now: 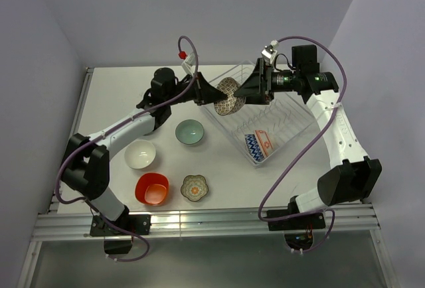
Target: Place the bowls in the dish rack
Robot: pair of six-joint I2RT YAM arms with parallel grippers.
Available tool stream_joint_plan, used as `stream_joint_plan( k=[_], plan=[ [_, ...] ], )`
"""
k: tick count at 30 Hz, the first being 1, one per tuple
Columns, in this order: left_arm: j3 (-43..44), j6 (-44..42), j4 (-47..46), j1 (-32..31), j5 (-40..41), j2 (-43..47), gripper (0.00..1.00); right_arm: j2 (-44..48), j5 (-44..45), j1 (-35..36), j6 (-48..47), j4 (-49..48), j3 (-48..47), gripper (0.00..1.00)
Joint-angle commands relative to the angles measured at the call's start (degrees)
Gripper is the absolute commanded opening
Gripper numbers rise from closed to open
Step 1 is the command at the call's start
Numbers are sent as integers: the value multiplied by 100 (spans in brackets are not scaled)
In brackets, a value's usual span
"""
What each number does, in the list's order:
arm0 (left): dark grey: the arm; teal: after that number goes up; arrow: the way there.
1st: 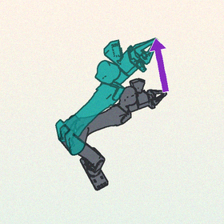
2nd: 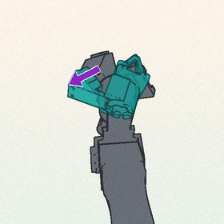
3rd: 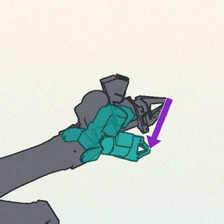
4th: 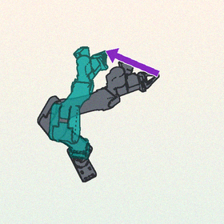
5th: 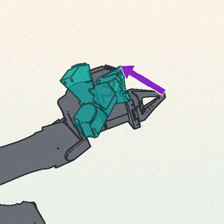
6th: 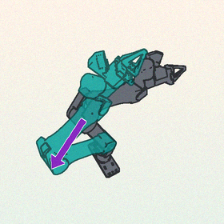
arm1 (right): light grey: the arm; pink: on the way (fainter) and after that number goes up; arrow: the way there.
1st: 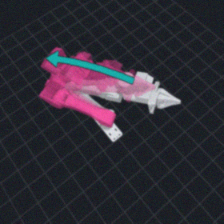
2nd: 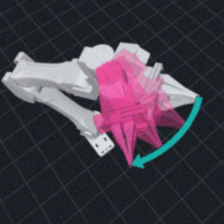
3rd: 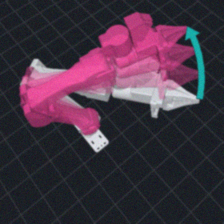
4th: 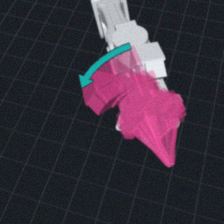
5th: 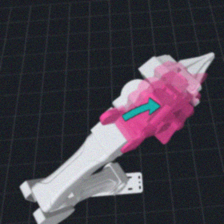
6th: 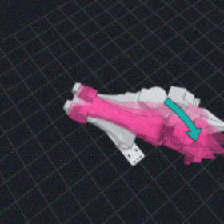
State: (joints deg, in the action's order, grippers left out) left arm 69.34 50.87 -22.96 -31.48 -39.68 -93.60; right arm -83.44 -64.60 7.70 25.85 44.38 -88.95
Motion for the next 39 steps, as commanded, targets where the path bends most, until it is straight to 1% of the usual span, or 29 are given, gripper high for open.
stream_joint_plan(
  k=[1,6,9,14,17,21,22,23,24,25,32,36,39],
  plan=[
    [1,116,-516,20,-92,53,0,170,-730,-32,237,-290,-263,92],
    [18,98,-499,28,-84,53,0,196,-616,-32,79,-193,-246,93],
    [79,107,-499,20,-75,53,0,196,-291,-32,-18,-96,-237,93],
    [159,81,-429,20,-13,35,0,196,-62,-41,-80,-8,-158,90],
    [168,28,-385,20,22,61,0,188,17,-32,-106,-17,-149,87],
    [176,28,-393,19,31,70,0,144,79,-32,-124,-35,-132,77],
    [185,11,-341,11,39,79,0,135,96,-32,-106,-35,-140,77],
    [202,-42,-315,2,57,79,0,126,140,-32,-115,-26,-140,78],
    [229,-68,-279,-7,83,88,0,109,158,-32,-124,-17,-158,84],
    [238,-77,-253,-15,101,79,0,100,158,-32,-106,0,-167,86],
    [264,-113,-183,-42,180,96,0,65,26,-23,-36,-61,-149,90],
    [282,-130,-156,-42,215,88,0,108,53,-15,-71,-17,-97,95],
    [308,-130,-147,-42,233,70,0,135,79,3,-124,18,-53,96]
  ],
)
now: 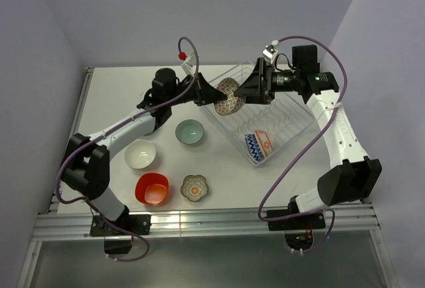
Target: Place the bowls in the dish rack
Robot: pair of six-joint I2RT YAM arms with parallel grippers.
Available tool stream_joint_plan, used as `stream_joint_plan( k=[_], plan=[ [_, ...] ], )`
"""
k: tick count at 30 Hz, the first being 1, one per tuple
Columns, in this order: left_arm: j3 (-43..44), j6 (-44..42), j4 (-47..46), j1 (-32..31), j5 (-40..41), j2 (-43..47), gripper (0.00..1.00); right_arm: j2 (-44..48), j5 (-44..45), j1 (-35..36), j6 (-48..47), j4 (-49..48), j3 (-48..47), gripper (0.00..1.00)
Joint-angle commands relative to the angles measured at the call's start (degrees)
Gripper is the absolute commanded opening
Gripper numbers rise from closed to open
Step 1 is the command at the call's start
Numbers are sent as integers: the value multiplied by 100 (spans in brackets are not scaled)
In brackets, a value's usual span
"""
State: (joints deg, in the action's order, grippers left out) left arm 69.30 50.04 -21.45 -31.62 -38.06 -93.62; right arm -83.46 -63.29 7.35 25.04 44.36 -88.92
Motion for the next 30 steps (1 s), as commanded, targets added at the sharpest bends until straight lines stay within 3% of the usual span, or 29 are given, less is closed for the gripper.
stream_joint_plan(
  k=[1,8,12,15,16,18,19,21,22,23,26,30],
  plan=[
    [330,-47,-281,-38,80,64,0,128,-35,38,-51,20,-63,96],
    [418,-144,-158,-82,150,55,0,163,141,73,-148,38,-72,96],
    [435,-179,-140,-99,141,46,0,155,212,99,-245,64,-90,88],
    [427,-162,-157,-99,106,64,0,137,185,99,-263,38,-64,64],
    [409,-153,-166,-99,106,64,0,137,176,99,-254,29,-72,48],
    [400,-170,-166,-99,80,81,0,137,98,91,-263,-23,-98,31],
    [392,-170,-158,-99,71,81,1,128,71,91,-263,-32,-116,14],
    [383,-179,-149,-99,27,90,18,128,-25,64,-263,-67,-204,0],
    [365,-170,-131,-82,-25,90,26,120,-52,38,-263,-76,-239,0],
    [348,-170,-131,-73,-52,99,42,111,-96,-6,-254,-94,-265,0],
    [277,-144,-105,24,-149,169,55,67,-219,-190,-297,-68,-432,0],
    [198,-249,35,208,-272,292,69,-3,-149,-506,-1104,625,-845,0]
  ],
)
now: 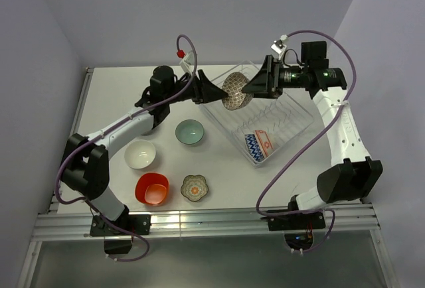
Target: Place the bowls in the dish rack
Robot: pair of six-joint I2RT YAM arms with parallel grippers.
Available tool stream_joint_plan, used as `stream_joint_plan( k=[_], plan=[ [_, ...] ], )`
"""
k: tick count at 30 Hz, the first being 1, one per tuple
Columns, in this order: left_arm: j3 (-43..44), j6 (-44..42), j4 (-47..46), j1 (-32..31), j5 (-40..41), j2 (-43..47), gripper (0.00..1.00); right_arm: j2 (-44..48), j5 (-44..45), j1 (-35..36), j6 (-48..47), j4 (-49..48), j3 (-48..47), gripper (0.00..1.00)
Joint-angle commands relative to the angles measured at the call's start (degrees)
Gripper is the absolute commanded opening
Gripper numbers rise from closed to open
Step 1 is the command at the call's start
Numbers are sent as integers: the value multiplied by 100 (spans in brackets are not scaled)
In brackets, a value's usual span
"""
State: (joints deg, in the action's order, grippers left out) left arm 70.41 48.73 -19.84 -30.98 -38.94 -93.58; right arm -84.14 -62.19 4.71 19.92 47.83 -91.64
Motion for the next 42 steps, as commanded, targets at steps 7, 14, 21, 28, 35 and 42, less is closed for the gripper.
stream_joint_plan(
  k=[7,14,21,28,35,42],
  plan=[
    [183,-926,594,382,-53,595,99,-68,1210,-436,-3308,2527,-1243,0],
    [-71,-1489,964,488,176,1017,100,327,2886,-1033,-4399,2741,-743,0],
    [-168,-1621,1105,505,176,1070,99,469,3810,-1042,-4848,2538,-13,0],
    [-98,-1718,1219,523,238,1026,99,433,4180,-990,-4875,2029,585,0],
    [-124,-1700,1192,532,246,1000,99,354,4128,-840,-4875,1633,902,0],
    [43,-1744,1254,532,290,886,100,161,4163,-691,-4963,1492,990,0]
  ],
)
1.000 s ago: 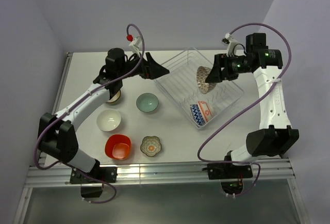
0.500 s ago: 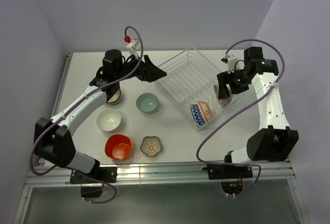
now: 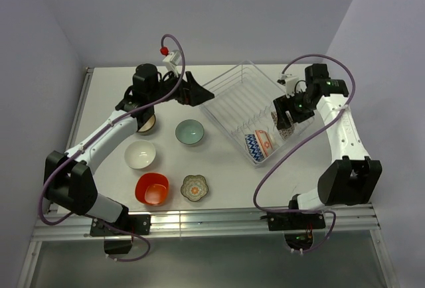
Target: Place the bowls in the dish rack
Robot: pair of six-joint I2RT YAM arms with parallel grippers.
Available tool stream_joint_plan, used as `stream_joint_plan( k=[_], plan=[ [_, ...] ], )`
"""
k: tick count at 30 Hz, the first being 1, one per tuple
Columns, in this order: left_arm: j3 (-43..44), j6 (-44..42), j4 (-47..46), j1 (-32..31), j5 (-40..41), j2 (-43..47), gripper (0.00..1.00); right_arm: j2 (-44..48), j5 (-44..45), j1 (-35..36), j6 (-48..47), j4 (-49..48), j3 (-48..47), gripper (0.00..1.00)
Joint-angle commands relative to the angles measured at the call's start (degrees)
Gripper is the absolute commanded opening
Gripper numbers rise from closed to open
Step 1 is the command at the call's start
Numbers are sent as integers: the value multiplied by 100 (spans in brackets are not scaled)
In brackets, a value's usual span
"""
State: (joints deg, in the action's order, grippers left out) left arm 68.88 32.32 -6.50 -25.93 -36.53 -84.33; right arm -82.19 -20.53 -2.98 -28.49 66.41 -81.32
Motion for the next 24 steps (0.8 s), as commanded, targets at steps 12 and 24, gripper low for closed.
stream_joint_plan(
  k=[12,24],
  plan=[
    [222,-103,-79,27,94,-118,99,-490,41,272,-166,-375,-42,0],
    [380,-217,0,27,208,-320,100,-824,120,650,63,-472,46,15]
  ],
)
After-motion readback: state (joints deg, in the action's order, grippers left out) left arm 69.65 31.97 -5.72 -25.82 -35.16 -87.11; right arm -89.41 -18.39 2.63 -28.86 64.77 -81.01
